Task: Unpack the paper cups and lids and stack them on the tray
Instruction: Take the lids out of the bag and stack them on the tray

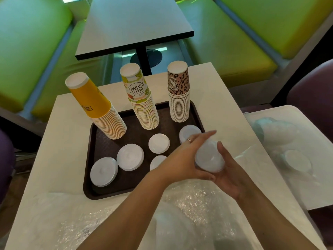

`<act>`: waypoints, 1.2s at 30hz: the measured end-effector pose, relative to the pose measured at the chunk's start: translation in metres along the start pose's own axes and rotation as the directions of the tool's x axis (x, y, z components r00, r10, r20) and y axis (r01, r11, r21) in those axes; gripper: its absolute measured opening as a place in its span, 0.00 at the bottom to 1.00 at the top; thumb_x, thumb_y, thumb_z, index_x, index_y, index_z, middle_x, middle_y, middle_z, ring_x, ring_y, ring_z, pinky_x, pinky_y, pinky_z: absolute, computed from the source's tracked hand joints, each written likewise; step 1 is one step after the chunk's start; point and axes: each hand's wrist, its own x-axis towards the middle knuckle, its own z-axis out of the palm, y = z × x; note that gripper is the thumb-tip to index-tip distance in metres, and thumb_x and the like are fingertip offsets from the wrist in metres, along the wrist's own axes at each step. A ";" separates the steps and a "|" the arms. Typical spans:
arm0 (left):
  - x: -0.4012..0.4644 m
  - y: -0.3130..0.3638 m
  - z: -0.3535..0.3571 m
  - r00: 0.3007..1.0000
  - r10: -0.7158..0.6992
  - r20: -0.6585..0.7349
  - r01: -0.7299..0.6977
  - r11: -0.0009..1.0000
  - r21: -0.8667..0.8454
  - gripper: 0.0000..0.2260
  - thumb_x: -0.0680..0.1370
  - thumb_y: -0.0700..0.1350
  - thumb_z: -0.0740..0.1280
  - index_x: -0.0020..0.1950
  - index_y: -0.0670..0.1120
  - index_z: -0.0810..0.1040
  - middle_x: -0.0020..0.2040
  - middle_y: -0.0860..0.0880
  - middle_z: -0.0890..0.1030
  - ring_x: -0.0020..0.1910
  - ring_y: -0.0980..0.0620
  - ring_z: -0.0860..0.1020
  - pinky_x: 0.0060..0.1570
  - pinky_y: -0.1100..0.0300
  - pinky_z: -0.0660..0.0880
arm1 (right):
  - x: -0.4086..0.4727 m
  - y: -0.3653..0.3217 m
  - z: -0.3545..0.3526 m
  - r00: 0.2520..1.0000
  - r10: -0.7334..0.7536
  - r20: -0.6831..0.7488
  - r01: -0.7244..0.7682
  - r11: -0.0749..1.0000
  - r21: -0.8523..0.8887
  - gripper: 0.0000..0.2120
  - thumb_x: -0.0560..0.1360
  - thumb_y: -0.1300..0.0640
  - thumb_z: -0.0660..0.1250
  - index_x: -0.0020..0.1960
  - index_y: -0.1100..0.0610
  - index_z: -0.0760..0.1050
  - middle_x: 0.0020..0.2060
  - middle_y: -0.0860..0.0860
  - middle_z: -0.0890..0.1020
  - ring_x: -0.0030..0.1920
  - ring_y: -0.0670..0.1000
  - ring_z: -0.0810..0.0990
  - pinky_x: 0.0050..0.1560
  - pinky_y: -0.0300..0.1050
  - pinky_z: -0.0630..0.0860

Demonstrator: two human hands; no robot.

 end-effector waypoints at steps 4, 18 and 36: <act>0.009 0.000 0.009 1.000 0.014 -0.012 -0.013 0.997 0.081 0.37 0.67 0.48 0.78 0.72 0.56 0.65 0.68 0.53 0.69 0.65 0.56 0.68 0.61 0.59 0.70 | -0.005 -0.001 0.005 1.000 -0.016 -0.013 0.016 0.999 -0.042 0.24 0.73 0.43 0.64 0.62 0.57 0.76 0.57 0.59 0.80 0.53 0.54 0.82 0.38 0.44 0.81; 0.017 -0.006 0.024 0.981 -0.146 -0.126 0.156 0.985 0.071 0.34 0.65 0.48 0.78 0.68 0.54 0.68 0.61 0.47 0.69 0.56 0.53 0.70 0.54 0.61 0.72 | 0.013 -0.005 -0.004 0.865 -0.443 -0.236 0.081 0.588 -0.805 0.15 0.72 0.47 0.69 0.56 0.52 0.74 0.52 0.52 0.81 0.54 0.53 0.79 0.49 0.46 0.79; 0.004 -0.017 0.063 0.739 -0.664 -0.109 0.543 0.684 -0.488 0.36 0.76 0.46 0.68 0.77 0.45 0.49 0.74 0.45 0.57 0.72 0.47 0.62 0.68 0.54 0.66 | 0.030 0.020 -0.011 0.829 -0.559 -0.011 -0.029 -0.023 -0.999 0.24 0.80 0.58 0.61 0.74 0.59 0.61 0.70 0.55 0.70 0.68 0.53 0.69 0.68 0.44 0.66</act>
